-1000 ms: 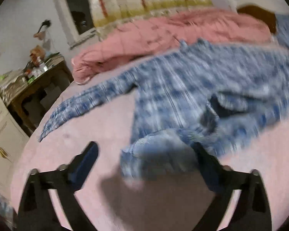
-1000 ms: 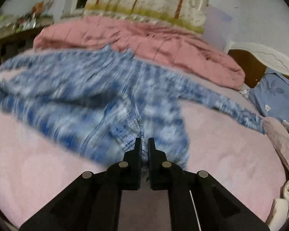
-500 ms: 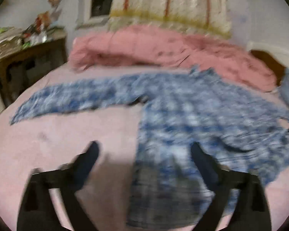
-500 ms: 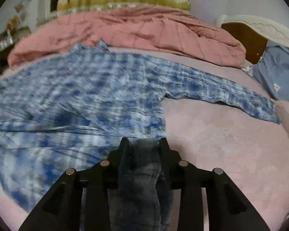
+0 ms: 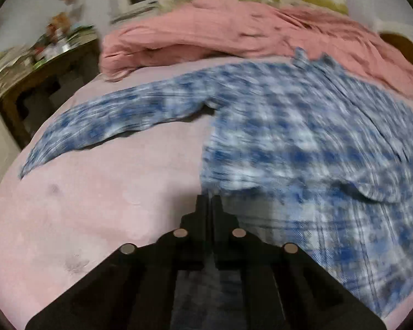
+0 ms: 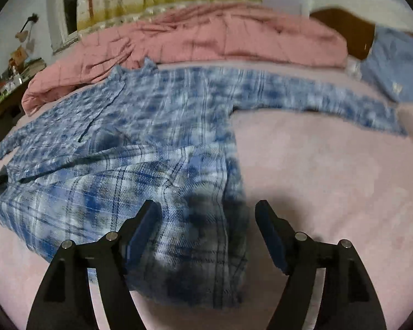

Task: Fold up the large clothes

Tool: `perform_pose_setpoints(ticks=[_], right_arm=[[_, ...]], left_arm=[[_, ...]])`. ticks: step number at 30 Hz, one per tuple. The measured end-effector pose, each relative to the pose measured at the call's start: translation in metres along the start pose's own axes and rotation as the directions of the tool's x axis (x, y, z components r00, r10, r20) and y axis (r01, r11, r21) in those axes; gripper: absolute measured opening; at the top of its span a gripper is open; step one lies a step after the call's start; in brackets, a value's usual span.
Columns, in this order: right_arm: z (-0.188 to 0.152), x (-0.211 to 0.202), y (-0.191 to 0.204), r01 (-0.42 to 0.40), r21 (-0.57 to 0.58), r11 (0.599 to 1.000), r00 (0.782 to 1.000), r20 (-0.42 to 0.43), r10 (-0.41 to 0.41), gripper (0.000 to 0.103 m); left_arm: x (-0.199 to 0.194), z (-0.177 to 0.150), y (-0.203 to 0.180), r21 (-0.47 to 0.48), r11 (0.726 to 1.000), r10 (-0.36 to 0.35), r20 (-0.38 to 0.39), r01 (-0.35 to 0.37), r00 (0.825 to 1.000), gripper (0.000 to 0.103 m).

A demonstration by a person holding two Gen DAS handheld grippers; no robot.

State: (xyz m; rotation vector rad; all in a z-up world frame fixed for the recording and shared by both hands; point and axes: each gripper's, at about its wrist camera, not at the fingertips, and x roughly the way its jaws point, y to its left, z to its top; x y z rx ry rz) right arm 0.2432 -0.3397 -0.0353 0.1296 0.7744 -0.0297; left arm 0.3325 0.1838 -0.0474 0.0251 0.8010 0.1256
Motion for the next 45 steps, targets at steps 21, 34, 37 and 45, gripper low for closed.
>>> perform_pose_setpoints(ticks=[21,34,37,45], right_arm=[[0.011,-0.056,0.047,0.185,-0.129,0.974,0.965,0.211,-0.155,0.031],[0.045,0.059,0.151,-0.13,-0.234,0.963,0.976,-0.203,0.083,0.062],[0.055,0.078,0.155,-0.114,-0.222,0.968,0.984,-0.157,0.08,0.062],[0.05,0.067,0.12,-0.105,-0.174,0.979,0.991,-0.095,0.089,0.062]], left_arm=[[-0.077,0.0,-0.073,0.243,0.932,-0.289,0.05,0.269,0.956,0.05],[0.021,0.031,-0.152,0.148,0.959,-0.228,-0.1,0.241,0.968,0.047],[0.042,0.034,-0.122,0.041,0.985,-0.165,-0.105,0.17,0.981,0.048],[0.017,0.02,-0.097,0.013,0.987,-0.161,-0.028,0.161,0.987,0.058]])
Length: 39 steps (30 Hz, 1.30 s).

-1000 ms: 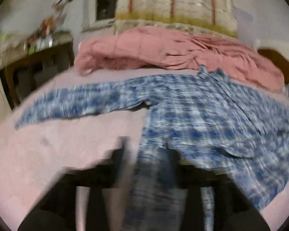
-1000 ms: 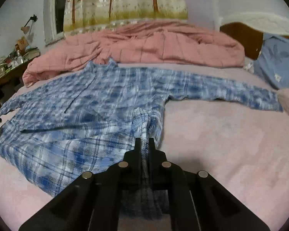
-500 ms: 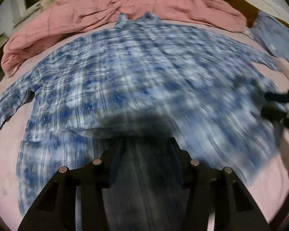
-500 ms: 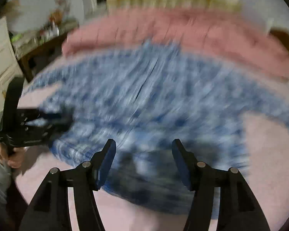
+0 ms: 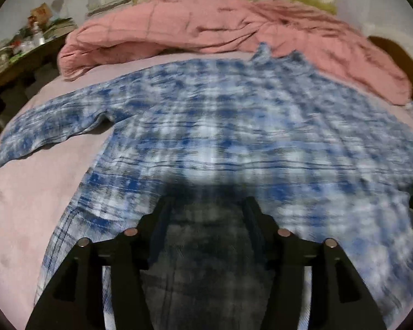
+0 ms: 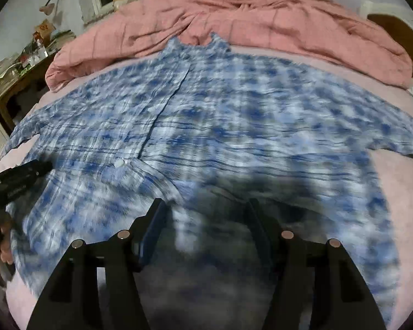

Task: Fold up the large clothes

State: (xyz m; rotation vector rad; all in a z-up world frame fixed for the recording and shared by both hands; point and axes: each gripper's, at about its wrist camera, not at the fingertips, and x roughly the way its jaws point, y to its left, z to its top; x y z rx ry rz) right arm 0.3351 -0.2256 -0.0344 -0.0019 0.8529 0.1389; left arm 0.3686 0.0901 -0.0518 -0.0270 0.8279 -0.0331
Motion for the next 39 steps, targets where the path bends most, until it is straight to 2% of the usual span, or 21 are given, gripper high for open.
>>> perform_pose_setpoints(ticks=[2,4,7,10,11,13,15,16,18,20,21,22,24,25,27,28,29,31,35,37,39], right_arm=[[-0.012,-0.022,-0.001,0.016,-0.047,0.999,0.999,0.05,-0.014,0.062],[-0.026,-0.04,-0.002,0.019,-0.054,0.998,0.996,0.091,-0.014,0.066],[-0.044,-0.067,0.0,0.002,-0.038,0.999,0.986,0.169,0.004,0.075],[-0.058,-0.098,0.004,0.02,-0.007,1.0,0.961,0.277,-0.017,0.09],[-0.06,-0.106,0.006,0.021,0.001,1.0,0.951,0.307,-0.02,0.092],[-0.065,-0.123,0.008,0.027,0.021,0.999,0.928,0.37,-0.033,0.092],[-0.071,-0.14,0.011,0.036,0.051,0.998,0.911,0.408,-0.053,0.096],[-0.076,-0.144,0.011,0.042,0.066,0.997,0.912,0.405,-0.065,0.103],[-0.09,-0.152,0.012,0.065,0.091,0.994,0.897,0.431,-0.098,0.103],[-0.102,-0.158,0.015,0.13,0.095,0.987,0.878,0.451,-0.159,0.103],[-0.104,-0.158,0.017,0.141,0.07,0.988,0.882,0.445,-0.157,0.103],[-0.104,-0.157,0.019,0.134,0.029,0.991,0.897,0.421,-0.134,0.103],[-0.104,-0.155,0.021,0.111,-0.017,0.994,0.922,0.374,-0.097,0.103],[-0.107,-0.154,0.023,0.093,-0.027,0.995,0.928,0.365,-0.077,0.103],[-0.107,-0.149,0.027,0.068,-0.057,0.996,0.941,0.336,-0.045,0.103],[-0.106,-0.142,0.031,0.041,-0.089,0.995,0.958,0.287,-0.013,0.103],[-0.107,-0.135,0.035,0.025,-0.103,0.994,0.968,0.251,0.001,0.103],[-0.108,-0.117,0.044,0.016,-0.141,0.99,0.987,0.16,0.007,0.103],[-0.11,-0.091,0.055,0.086,-0.204,0.975,0.994,0.085,-0.07,0.103],[-0.109,-0.08,0.056,0.117,-0.21,0.971,0.993,0.057,-0.107,0.101],[-0.105,-0.073,0.051,0.137,-0.183,0.974,0.99,0.048,-0.13,0.101]], left_arm=[[-0.024,-0.006,-0.009,0.054,0.999,-0.003,0.093,-0.002,0.996,0.069],[-0.06,-0.02,-0.017,0.113,0.993,0.017,0.213,-0.042,0.977,0.095],[-0.108,-0.043,-0.019,0.112,0.992,0.007,0.355,-0.051,0.935,0.103],[-0.143,-0.064,-0.015,0.078,0.995,0.024,0.473,-0.069,0.881,0.103],[-0.152,-0.07,-0.011,0.064,0.996,0.02,0.496,-0.059,0.868,0.103],[-0.165,-0.075,-0.006,0.026,1.0,-0.021,0.517,0.009,0.856,0.103],[-0.178,-0.08,0.0,0.017,0.996,-0.08,0.547,0.084,0.833,0.103],[-0.183,-0.083,0.002,0.012,0.996,-0.079,0.574,0.088,0.815,0.103],[-0.193,-0.09,0.005,0.004,0.999,-0.039,0.615,0.046,0.788,0.103],[-0.202,-0.098,0.005,0.013,1.0,-0.018,0.624,0.013,0.781,0.103],[-0.206,-0.103,0.006,0.02,0.999,-0.035,0.621,0.03,0.783,0.103],[-0.206,-0.106,0.007,0.029,0.998,-0.057,0.614,0.049,0.788,0.103],[-0.207,-0.112,0.005,0.033,0.998,-0.062,0.586,0.053,0.808,0.103],[-0.203,-0.111,0.001,0.04,0.999,-0.049,0.562,0.032,0.826,0.103],[-0.186,-0.104,-0.011,0.108,0.994,-0.022,0.474,-0.034,0.88,0.103],[-0.174,-0.101,-0.018,0.156,0.986,-0.013,0.41,-0.056,0.912,0.103],[-0.162,-0.099,-0.023,0.191,0.979,0.001,0.352,-0.073,0.936,0.103],[-0.138,-0.101,-0.031,0.26,0.963,-0.003,0.252,-0.065,0.968,0.102],[-0.1,-0.106,-0.044,0.343,0.936,0.043,0.126,-0.084,0.991,0.101],[-0.084,-0.106,-0.049,0.368,0.923,0.084,0.083,-0.109,0.993,0.102],[-0.077,-0.105,-0.05,0.37,0.921,0.101,0.085,-0.125,0.991,0.102]])
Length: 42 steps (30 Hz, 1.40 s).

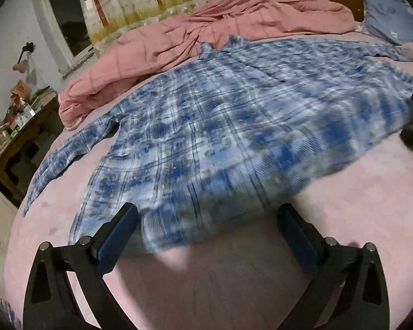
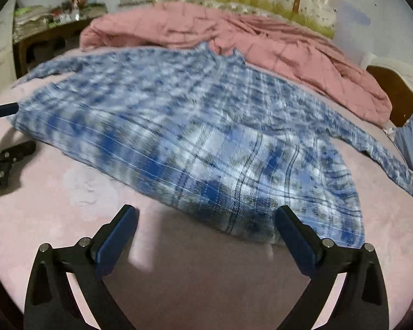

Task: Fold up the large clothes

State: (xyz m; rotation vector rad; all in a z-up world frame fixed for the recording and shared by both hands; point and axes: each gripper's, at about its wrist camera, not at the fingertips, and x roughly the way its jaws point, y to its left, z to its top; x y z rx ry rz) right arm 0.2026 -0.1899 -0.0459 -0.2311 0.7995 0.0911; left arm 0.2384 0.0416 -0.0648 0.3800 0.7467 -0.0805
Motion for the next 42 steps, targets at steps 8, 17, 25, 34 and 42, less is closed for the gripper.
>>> perform_pose_setpoints(ticks=[8,17,25,34,42], right_arm=[[0.01,0.016,-0.034,0.126,0.146,0.981,0.992,-0.02,-0.125,0.043],[-0.005,-0.016,-0.045,0.209,0.133,0.969,0.971,0.091,-0.222,0.004],[0.015,-0.018,-0.077,0.095,0.233,0.968,0.987,0.105,-0.122,0.004],[0.065,0.01,-0.104,-0.019,0.166,0.986,0.998,0.069,0.007,0.004],[0.135,0.083,-0.133,-0.082,0.248,0.965,0.997,0.028,0.078,0.004]], left_arm=[[0.017,0.005,0.032,-0.091,0.986,0.141,-0.026,-0.143,0.99,0.077],[-0.011,-0.014,0.043,-0.083,0.962,0.265,0.03,-0.262,0.964,0.004],[0.0,0.006,0.066,-0.11,0.977,0.183,-0.003,-0.183,0.983,0.043],[0.044,0.07,0.104,-0.123,0.992,0.005,-0.1,-0.017,0.995,0.004],[0.131,0.117,0.124,-0.223,0.975,-0.068,-0.196,0.024,0.978,0.009]])
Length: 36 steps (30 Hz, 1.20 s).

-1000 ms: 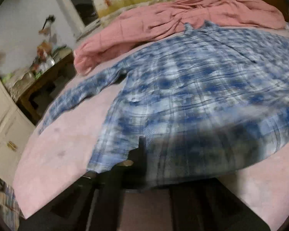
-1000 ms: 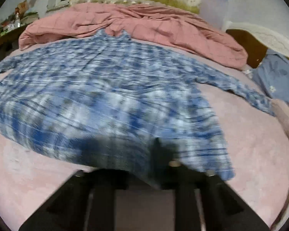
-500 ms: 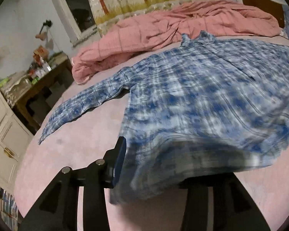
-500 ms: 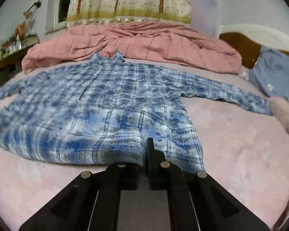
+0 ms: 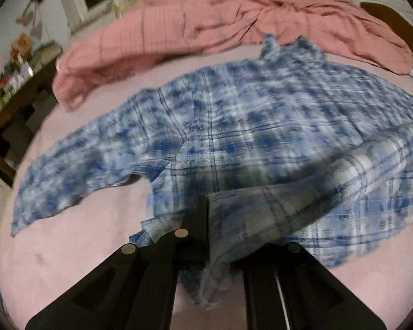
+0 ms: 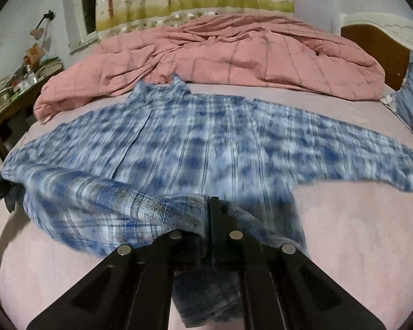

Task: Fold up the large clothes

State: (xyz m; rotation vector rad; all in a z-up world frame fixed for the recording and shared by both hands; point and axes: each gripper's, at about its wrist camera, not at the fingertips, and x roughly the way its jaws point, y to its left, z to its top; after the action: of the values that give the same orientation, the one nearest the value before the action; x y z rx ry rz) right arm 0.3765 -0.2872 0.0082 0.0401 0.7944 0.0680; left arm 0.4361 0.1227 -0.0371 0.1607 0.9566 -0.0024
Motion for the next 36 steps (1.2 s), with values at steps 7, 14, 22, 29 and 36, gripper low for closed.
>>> perform_pose_setpoints(ticks=[7,14,22,29,36], right_arm=[[0.027,0.051,-0.004,-0.003,-0.038,0.999,0.997,-0.071,0.0,0.014],[0.034,0.032,-0.045,0.033,0.012,0.999,0.999,-0.015,-0.033,0.08],[0.034,0.022,-0.046,-0.148,0.003,0.989,0.982,-0.115,0.148,0.085],[-0.006,-0.023,-0.034,-0.074,-0.104,0.992,0.997,-0.035,0.07,0.085],[-0.02,-0.025,-0.007,0.136,-0.308,0.942,0.99,0.079,-0.117,0.085]], left_arm=[[0.033,0.005,0.015,-0.07,0.997,-0.026,-0.024,0.024,0.999,0.028],[0.017,-0.001,0.037,-0.129,0.991,0.049,0.048,-0.042,0.998,0.077],[0.005,-0.01,0.062,-0.162,0.987,-0.003,0.044,0.011,0.999,0.077],[0.001,-0.012,0.049,-0.104,0.994,-0.039,0.052,0.044,0.998,0.077],[-0.006,-0.008,0.049,-0.118,0.989,-0.082,0.095,0.093,0.992,0.084]])
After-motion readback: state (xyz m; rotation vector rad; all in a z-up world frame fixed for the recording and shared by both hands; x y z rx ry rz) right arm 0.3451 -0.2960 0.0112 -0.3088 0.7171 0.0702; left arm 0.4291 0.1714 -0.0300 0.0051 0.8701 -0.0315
